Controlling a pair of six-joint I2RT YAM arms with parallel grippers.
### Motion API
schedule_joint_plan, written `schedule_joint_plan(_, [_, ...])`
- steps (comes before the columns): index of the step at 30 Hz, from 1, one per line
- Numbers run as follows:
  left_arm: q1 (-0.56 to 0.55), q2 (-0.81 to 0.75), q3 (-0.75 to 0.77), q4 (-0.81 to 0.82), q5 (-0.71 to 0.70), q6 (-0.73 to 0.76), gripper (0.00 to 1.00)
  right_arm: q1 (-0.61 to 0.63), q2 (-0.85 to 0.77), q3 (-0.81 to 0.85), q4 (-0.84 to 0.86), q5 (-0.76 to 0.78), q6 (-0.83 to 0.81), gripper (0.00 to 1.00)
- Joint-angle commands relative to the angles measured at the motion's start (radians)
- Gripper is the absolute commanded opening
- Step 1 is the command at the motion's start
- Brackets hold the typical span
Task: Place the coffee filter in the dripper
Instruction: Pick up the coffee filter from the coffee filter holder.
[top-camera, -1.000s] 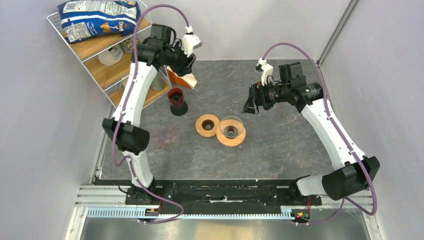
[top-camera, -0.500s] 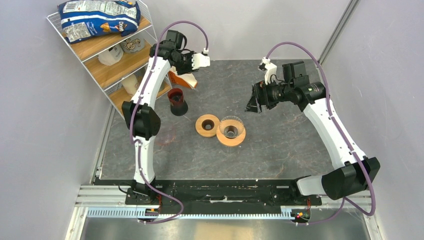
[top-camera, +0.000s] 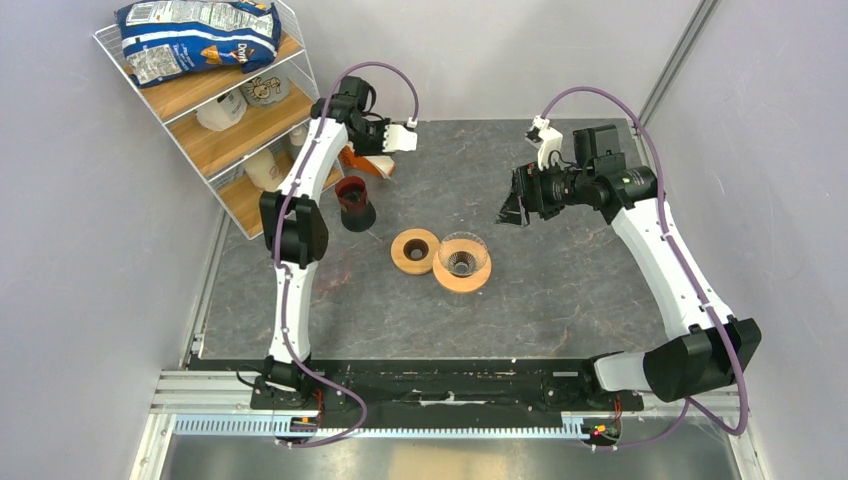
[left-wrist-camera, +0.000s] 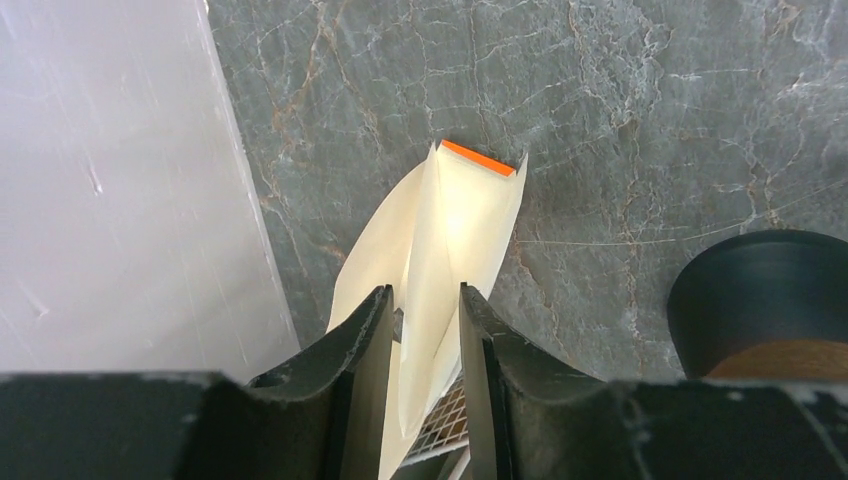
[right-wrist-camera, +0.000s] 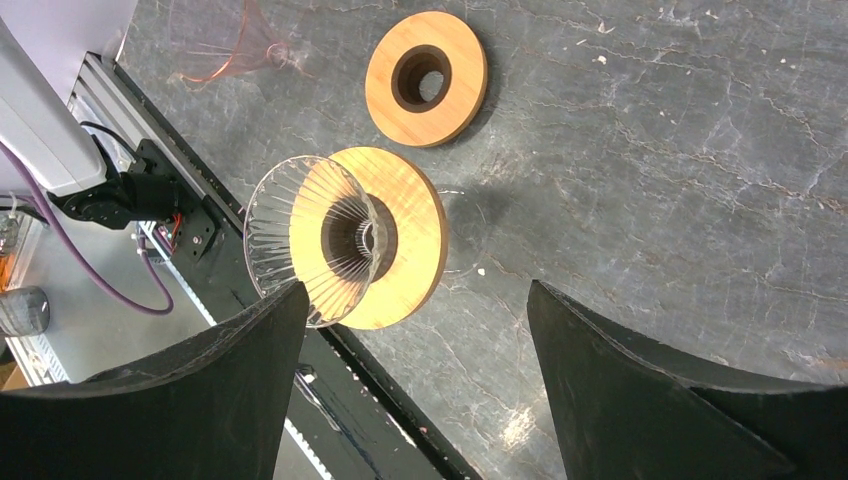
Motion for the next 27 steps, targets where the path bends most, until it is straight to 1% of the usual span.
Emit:
schedule_joint_plan(1, [0.006, 0.030, 0.043, 0.048, -0.001, 0.069, 0.37, -0.018, -0.024, -0.005, 0.014, -0.009, 0.008, 0.89])
schedule_joint_plan(6, [0.006, 0.058, 0.049, 0.088, -0.023, 0.077, 0.37, -0.027, -0.015, -0.003, 0.015, -0.017, 0.007, 0.89])
schedule_joint_plan(20, [0.009, 0.121, 0.076, 0.086, -0.068, 0.131, 0.36, -0.039, 0.031, 0.023, 0.017, -0.030, 0.008, 0.89])
schedule_joint_plan(27, [0.009, 0.140, 0.086, 0.089, -0.084, 0.148, 0.33, -0.043, 0.042, 0.026, 0.021, -0.034, 0.033, 0.88])
